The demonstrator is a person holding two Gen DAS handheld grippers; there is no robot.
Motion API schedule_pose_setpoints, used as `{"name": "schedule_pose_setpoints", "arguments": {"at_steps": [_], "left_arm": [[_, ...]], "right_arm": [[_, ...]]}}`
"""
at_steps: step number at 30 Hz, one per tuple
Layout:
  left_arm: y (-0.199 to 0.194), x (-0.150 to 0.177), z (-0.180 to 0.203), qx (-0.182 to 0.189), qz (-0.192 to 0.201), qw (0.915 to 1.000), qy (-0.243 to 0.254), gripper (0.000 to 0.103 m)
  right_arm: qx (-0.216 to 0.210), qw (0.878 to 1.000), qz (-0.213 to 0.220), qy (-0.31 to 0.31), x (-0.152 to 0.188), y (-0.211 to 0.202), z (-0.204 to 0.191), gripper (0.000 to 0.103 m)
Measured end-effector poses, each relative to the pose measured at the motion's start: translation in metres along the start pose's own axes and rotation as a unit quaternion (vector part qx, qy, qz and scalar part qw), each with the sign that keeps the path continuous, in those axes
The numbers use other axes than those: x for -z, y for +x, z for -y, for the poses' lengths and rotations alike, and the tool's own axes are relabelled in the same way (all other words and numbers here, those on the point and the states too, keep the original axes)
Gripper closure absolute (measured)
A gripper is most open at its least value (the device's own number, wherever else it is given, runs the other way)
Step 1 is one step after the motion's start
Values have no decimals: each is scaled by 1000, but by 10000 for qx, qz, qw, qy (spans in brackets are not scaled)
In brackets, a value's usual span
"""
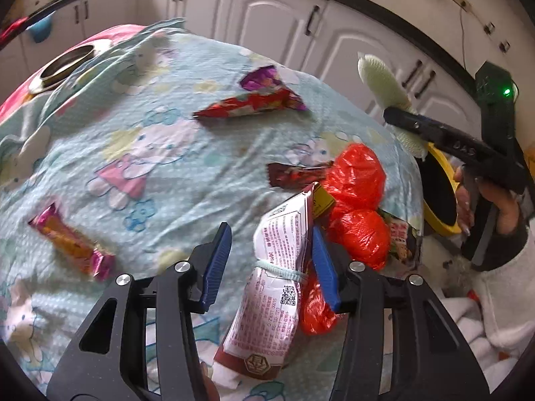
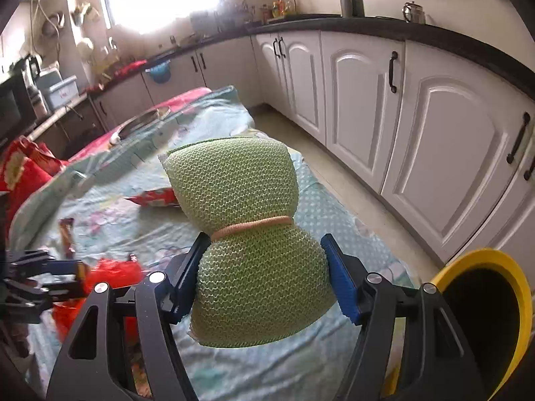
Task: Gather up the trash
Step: 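Grasp the white snack wrapper with the left tool while the right tool grasps the green sponge, then carry the white wrapper and green sponge over the yellow bin while both tools open to drop them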
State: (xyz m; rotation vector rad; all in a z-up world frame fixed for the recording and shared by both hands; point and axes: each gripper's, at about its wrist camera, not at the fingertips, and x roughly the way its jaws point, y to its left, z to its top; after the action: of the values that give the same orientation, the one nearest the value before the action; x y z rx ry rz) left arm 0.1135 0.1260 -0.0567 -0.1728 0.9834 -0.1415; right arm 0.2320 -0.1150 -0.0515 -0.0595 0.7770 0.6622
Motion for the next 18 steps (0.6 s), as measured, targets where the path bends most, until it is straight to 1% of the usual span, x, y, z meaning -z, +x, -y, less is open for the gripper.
{"name": "schedule_pose_setpoints", "arguments": {"at_steps": [3,6,9,12,18], "left_arm": [[3,-1,8,49,-65,9999,128,74],[3,0,10,-27,-69,9998,158,74],[1,1,7,-31,-23,10000,31,75],[-4,2,6,-156,114,9998,-46,75],[-20,-3,-1,-276,424,9982,-308,75]], "right_arm": [[-79,9999,72,35,5,-14,-1,38],[-124,9997,184,56,8,-29,-2,38],[-169,9994,275,80,11,-41,-3,38],[-215,9991,362,68,12,-53,-5,38],[-315,9981,522,52,16,-74,-6,38]]}}
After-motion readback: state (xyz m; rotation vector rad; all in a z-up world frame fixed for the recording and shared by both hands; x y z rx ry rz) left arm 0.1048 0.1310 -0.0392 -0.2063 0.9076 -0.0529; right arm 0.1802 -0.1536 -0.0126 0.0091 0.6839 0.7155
